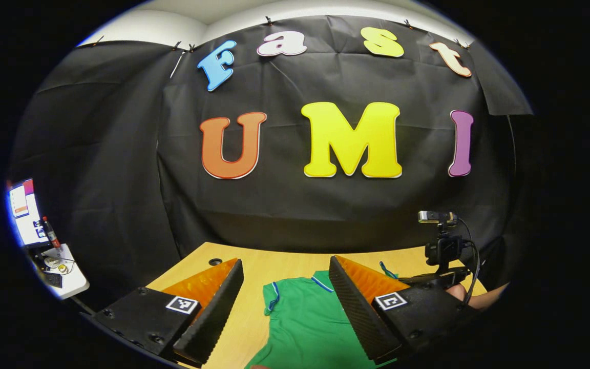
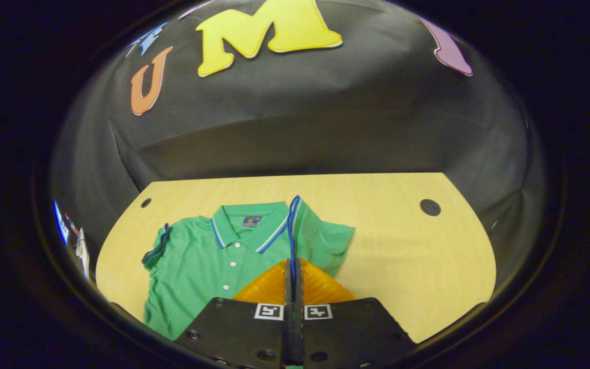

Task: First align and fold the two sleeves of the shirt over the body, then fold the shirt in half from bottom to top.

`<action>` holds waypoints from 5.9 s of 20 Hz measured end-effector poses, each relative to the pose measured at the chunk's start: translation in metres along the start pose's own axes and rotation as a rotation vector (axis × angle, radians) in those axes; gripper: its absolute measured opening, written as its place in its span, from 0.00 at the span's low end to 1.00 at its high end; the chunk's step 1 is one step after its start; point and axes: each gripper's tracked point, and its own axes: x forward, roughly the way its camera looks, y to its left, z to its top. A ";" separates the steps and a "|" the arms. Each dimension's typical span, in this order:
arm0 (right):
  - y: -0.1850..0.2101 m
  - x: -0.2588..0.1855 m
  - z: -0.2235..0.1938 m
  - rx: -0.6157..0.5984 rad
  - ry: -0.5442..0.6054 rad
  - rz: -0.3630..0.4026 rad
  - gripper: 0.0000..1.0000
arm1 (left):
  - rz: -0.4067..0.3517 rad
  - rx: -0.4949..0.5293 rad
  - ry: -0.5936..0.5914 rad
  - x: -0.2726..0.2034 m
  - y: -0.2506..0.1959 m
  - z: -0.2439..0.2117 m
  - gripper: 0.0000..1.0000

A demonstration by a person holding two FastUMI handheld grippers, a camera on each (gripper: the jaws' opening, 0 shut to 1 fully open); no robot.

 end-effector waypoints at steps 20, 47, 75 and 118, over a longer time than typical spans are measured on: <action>0.049 -0.128 0.007 -0.078 -0.191 -0.004 0.96 | -0.087 0.000 0.049 0.017 0.028 -0.034 1.00; -0.008 -0.276 -0.030 -0.076 -0.225 -0.292 0.97 | -0.217 0.127 0.434 0.216 0.041 -0.273 0.99; -0.024 -0.293 -0.037 0.013 -0.255 -0.302 0.95 | -0.479 0.058 0.331 0.196 -0.078 -0.175 0.06; -0.029 -0.319 -0.162 -0.208 -0.046 -0.067 0.97 | -0.255 0.063 0.413 -0.083 0.039 -0.183 1.00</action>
